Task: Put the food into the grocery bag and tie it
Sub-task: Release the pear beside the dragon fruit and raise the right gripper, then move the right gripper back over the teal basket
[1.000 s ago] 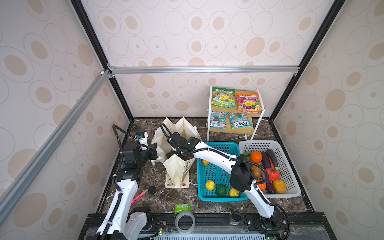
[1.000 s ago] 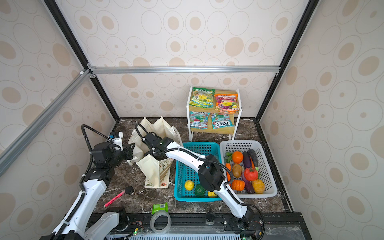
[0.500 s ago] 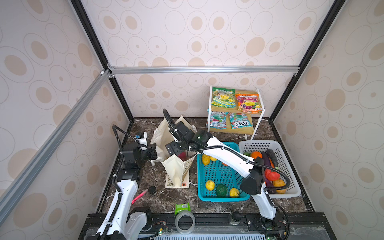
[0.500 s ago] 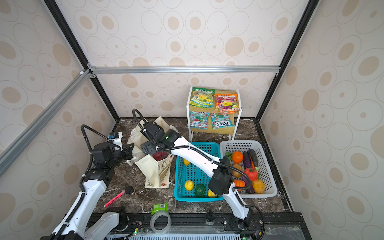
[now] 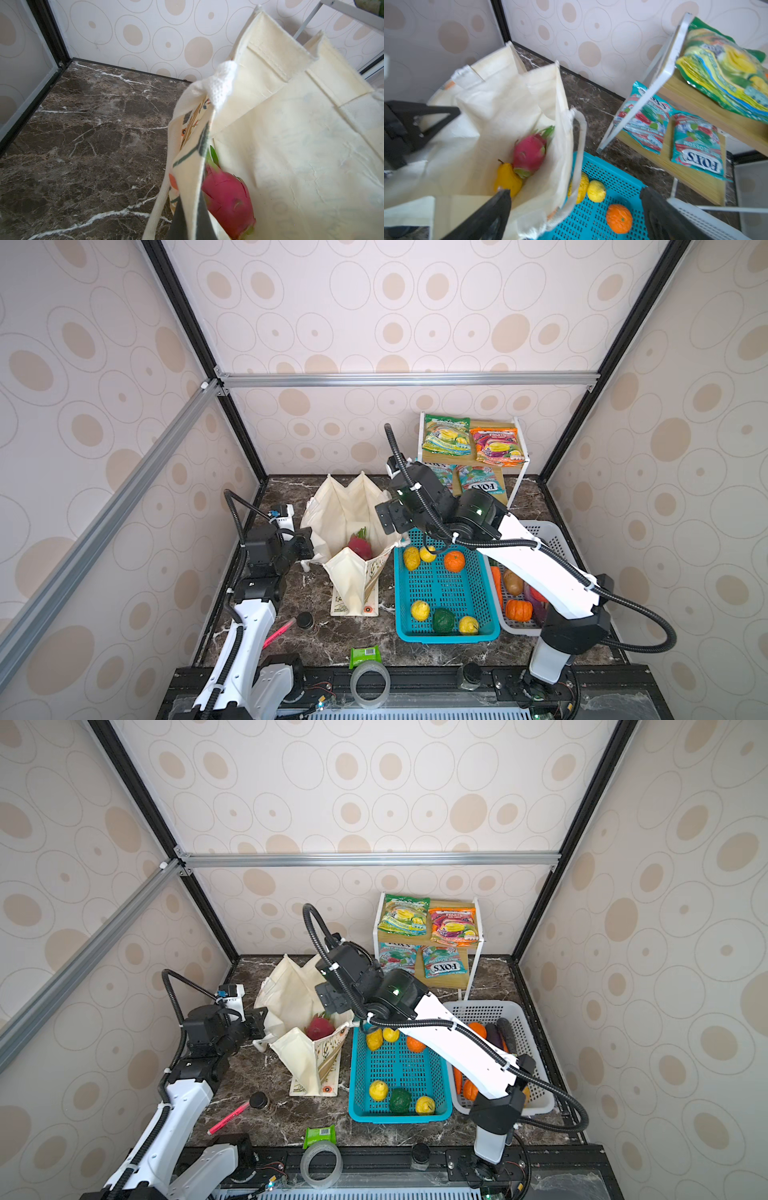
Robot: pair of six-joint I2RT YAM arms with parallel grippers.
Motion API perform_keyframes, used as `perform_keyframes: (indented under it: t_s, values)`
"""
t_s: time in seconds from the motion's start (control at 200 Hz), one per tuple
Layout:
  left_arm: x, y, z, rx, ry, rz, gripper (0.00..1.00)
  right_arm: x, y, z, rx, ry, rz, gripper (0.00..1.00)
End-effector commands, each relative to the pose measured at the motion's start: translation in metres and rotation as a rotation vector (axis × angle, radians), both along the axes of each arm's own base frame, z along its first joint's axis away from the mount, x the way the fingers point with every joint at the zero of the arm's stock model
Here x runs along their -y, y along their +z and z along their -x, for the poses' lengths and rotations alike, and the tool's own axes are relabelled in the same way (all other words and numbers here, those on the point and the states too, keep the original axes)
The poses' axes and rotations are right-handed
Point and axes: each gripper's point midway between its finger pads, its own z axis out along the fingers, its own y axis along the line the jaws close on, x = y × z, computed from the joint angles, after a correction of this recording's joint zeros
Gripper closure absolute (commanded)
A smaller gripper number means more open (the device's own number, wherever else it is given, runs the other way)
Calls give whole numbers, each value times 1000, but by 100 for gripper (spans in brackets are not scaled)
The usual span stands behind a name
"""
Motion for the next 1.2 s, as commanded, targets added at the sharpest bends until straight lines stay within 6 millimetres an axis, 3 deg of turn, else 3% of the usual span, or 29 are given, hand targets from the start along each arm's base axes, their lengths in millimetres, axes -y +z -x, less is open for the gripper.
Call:
perform_keyframes:
  t_s: [0.0, 0.145, 0.225, 0.355, 0.54, 0.74, 0.925, 1.195]
  values:
    - [-3, 14, 1, 45, 5, -25, 100, 44, -2, 10, 37, -91, 40, 0]
    - [0, 14, 1, 47, -9, -10, 100, 76, -6, 24, 35, -150, -68, 0]
    - [1, 16, 1, 52, -8, -6, 100, 101, -20, 26, 14, -234, -105, 0]
    - [1, 20, 2, 67, -4, 1, 100, 128, -62, 32, -69, -322, -155, 0]
    - [0, 19, 2, 66, -1, 6, 100, 140, -123, 43, -182, -389, -188, 3]
    - [0, 19, 3, 64, 3, 6, 100, 136, -175, 50, -282, -410, -171, 7]
    - [-2, 15, 3, 50, 11, 3, 100, 113, -216, 58, -408, -360, -189, 16]
    - [-5, 18, 5, 54, 28, -14, 100, 73, -254, 68, -557, -220, -207, 16]
